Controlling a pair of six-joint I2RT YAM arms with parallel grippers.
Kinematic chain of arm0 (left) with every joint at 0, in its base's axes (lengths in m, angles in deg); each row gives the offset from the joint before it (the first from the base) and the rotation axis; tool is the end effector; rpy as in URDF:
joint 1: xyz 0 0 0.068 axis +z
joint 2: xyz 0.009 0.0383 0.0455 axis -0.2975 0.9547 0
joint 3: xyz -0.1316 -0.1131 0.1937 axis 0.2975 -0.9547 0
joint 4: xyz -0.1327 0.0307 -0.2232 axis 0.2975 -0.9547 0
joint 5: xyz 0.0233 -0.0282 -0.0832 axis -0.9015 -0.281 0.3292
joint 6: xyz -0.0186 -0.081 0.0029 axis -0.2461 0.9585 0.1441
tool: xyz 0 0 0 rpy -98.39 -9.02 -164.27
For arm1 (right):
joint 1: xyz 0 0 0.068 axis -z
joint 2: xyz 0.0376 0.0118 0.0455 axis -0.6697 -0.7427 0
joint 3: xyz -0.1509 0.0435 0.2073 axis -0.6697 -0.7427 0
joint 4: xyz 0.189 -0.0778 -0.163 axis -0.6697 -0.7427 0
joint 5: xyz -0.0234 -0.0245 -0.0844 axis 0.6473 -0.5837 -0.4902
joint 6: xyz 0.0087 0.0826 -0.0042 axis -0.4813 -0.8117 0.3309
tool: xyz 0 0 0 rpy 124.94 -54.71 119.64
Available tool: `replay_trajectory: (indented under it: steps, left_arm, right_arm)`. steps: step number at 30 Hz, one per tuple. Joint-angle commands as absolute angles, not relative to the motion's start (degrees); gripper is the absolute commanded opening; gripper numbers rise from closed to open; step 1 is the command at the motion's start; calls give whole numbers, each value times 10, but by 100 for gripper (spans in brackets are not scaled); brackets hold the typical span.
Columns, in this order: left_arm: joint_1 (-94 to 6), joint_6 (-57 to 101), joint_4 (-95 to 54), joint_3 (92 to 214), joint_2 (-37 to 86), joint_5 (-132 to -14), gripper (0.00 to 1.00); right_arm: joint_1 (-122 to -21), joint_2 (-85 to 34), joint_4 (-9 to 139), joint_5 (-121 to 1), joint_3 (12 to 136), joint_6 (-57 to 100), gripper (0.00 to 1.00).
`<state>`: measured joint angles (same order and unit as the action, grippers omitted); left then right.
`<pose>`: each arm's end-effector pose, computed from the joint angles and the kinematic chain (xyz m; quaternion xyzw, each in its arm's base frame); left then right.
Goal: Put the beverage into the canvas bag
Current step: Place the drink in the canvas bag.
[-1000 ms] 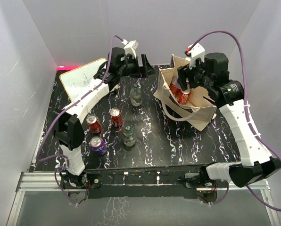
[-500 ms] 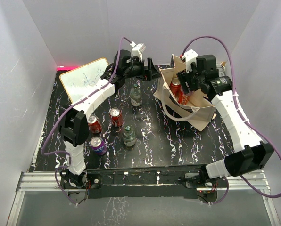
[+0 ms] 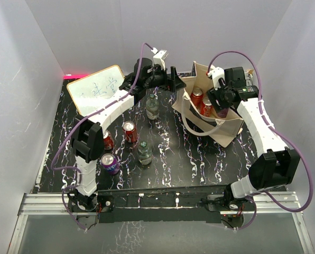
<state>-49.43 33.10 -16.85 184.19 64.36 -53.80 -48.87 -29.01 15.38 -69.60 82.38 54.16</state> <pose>0.4187 -0.3024 0.3349 0.2165 0.7080 -0.4556 0.4942 0.3337 0.0376 0.3072 -0.2573 0.9055 -0.0704 0.3299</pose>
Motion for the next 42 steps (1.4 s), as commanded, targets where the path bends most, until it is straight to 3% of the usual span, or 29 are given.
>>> replay_trajectory:
  steps: [1, 11, 27, 42]
  left_arm:
    - [-494, 295, -128, 1884, 647, -568, 83]
    - [-497, 299, -115, 1919, 695, -582, 84]
    - [-500, 274, -114, 1925, 719, -541, 66]
    - [-499, 277, -109, 1903, 705, -534, 60]
  right_arm:
    - [-487, -283, 207, -698, 819, 584, 8]
    - [-478, -265, 233, -703, 733, 632, 8]
    - [-476, -308, 312, -576, 752, 611, 8]
    - [-466, -355, 337, -661, 753, 599, 8]
